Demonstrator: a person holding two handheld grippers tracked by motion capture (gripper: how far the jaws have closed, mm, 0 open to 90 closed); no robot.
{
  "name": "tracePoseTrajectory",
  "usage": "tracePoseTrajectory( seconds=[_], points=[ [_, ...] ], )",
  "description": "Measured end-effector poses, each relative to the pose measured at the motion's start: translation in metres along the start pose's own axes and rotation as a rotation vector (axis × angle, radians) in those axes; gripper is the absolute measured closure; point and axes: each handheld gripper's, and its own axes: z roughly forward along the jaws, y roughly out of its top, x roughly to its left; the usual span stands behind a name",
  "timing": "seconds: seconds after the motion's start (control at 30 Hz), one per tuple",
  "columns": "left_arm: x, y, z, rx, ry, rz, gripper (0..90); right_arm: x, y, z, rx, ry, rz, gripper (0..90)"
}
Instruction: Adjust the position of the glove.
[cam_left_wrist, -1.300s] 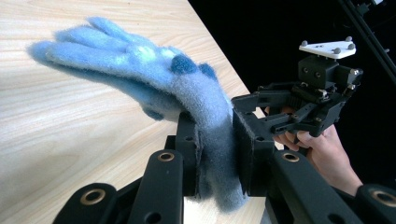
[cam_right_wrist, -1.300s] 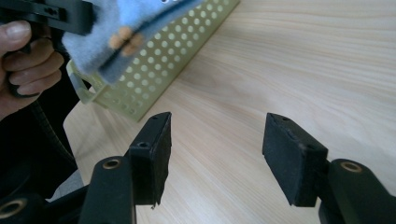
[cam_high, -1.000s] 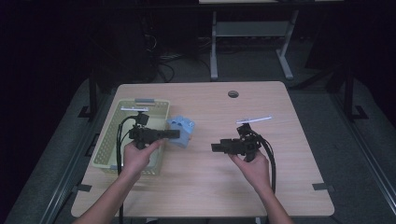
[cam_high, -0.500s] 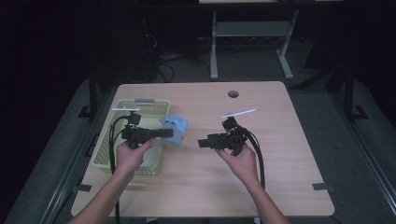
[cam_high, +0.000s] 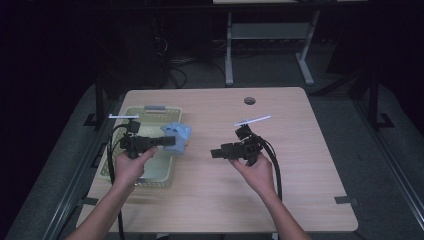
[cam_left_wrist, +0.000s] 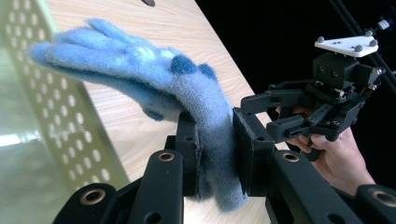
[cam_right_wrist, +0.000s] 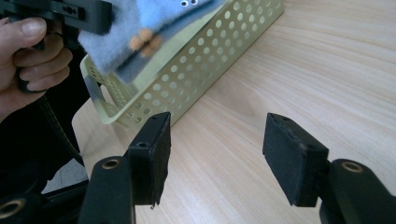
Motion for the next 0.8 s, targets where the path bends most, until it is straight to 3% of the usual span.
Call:
tracePoseTrajectory(
  seconds=[0.6, 0.8],
  points=[
    [0.027, 0.002, -0.035, -0.038, 0.080, -0.042, 72.7, -0.003, -0.002, -0.004, 0.009, -0.014, 0.008, 40.9],
    [0.037, 0.003, -0.041, -0.029, 0.116, -0.051, 72.7, -0.005, -0.004, -0.006, 0.008, -0.019, 0.010, 40.7]
  ],
)
